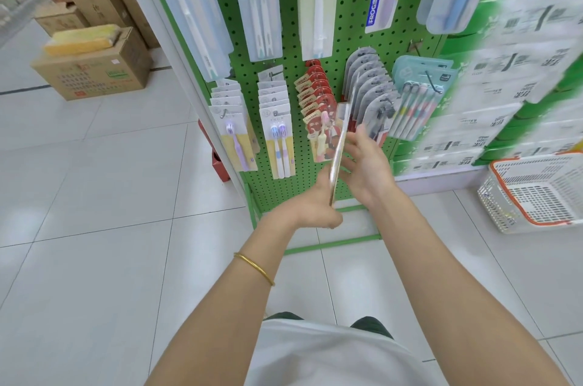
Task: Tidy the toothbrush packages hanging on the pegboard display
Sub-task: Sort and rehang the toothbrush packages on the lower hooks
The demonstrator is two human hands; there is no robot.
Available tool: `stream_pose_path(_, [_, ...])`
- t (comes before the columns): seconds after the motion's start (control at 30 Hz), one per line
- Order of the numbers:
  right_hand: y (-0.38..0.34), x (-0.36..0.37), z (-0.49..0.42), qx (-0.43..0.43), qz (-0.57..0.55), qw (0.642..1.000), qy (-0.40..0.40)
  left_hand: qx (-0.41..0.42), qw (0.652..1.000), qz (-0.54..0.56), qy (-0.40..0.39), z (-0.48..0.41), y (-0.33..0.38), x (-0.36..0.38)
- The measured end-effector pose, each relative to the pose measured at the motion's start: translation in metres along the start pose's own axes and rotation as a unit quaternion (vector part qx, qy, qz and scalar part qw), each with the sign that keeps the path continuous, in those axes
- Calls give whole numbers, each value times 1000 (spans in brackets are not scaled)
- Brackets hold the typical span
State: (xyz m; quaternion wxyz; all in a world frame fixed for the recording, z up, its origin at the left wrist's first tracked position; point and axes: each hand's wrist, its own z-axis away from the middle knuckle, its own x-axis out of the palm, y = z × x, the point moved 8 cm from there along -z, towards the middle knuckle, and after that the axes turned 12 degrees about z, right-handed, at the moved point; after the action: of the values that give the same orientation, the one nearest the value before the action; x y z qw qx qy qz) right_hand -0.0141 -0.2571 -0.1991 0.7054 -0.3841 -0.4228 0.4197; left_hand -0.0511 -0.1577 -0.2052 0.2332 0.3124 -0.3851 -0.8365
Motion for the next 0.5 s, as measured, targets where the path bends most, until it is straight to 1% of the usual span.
stream_pose_path(0.13, [-2, -7, -4, -23, 110, 993, 37, -3, 991, 130, 5, -6, -9, -9])
stream_pose_path(0.2, [-3, -6, -5, -31, 141, 989, 24, -20, 986, 165, 8, -5, -10, -12])
stream_pose_path(0.27, [-3, -1, -4, -34, 160, 986, -10, -19, 979, 200, 36, -6, -7, -25])
stream_pose_path(0.33, [0, 6, -1, -30, 174, 983, -59, 17, 962, 254, 100, -4, 2, -50])
stream_pose_path(0.4, [6, 14, 2, -19, 187, 976, -109, 75, 932, 299, 189, -4, 12, -82])
stream_pose_path(0.47, [11, 20, 5, -9, 196, 971, -139, 120, 904, 309, 269, 0, 18, -110])
stream_pose_path(0.5, [13, 23, 6, -6, 193, 970, -150, 130, 895, 317, 285, 2, 20, -118])
